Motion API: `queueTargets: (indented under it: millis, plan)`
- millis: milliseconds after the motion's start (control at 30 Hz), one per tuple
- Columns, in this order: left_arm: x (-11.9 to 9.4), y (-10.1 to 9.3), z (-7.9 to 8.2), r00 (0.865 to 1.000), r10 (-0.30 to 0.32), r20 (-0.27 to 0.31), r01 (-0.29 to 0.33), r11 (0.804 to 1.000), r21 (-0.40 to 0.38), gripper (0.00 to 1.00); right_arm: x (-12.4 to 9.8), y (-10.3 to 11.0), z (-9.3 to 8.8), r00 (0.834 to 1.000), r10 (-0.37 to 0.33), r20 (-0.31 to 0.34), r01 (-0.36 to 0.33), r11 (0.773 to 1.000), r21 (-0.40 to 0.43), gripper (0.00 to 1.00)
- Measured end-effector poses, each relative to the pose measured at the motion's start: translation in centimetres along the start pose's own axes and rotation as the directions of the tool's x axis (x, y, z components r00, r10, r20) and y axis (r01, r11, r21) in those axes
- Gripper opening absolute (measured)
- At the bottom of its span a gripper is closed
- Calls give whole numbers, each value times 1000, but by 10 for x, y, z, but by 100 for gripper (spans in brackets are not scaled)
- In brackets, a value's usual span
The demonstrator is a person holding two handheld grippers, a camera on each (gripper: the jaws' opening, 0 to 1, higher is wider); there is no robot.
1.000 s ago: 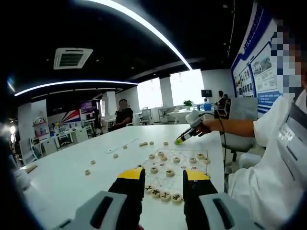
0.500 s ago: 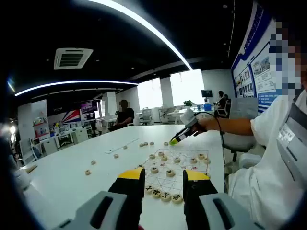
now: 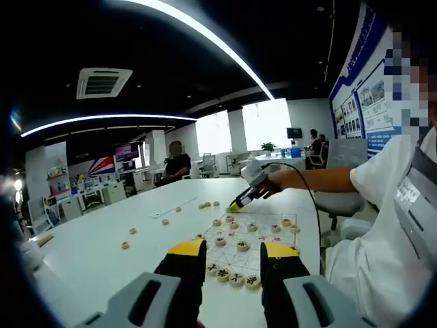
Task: Pick up the chess pieces one by one and place each piece onto its starting position on the chessboard, setting the pieces on their correct points until all the chess pieces are arranged in the starting layout
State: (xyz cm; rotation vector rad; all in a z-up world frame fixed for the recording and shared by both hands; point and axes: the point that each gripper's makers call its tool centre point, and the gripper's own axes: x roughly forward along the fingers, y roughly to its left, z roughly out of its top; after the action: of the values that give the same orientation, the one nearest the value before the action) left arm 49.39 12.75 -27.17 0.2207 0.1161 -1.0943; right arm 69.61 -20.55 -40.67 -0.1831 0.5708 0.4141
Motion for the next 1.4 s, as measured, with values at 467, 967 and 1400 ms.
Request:
queueTargets:
  millis: [467,967,1400]
  plan:
    - [1,-1,1,1000,1,-1,-1,1000,0,33,9,-10,8,1000,-3,-1,3,1000,-19,20]
    - [2,-1,0,1000,-2,-2,2,1000,2,33,-1,-7,2,1000,-6,-1,6,1000,-13,41]
    - [4,-4,0,1000,-6,-4,6,1000,4,33,-50,-45,-11,994,-103,38,102,995,16,39]
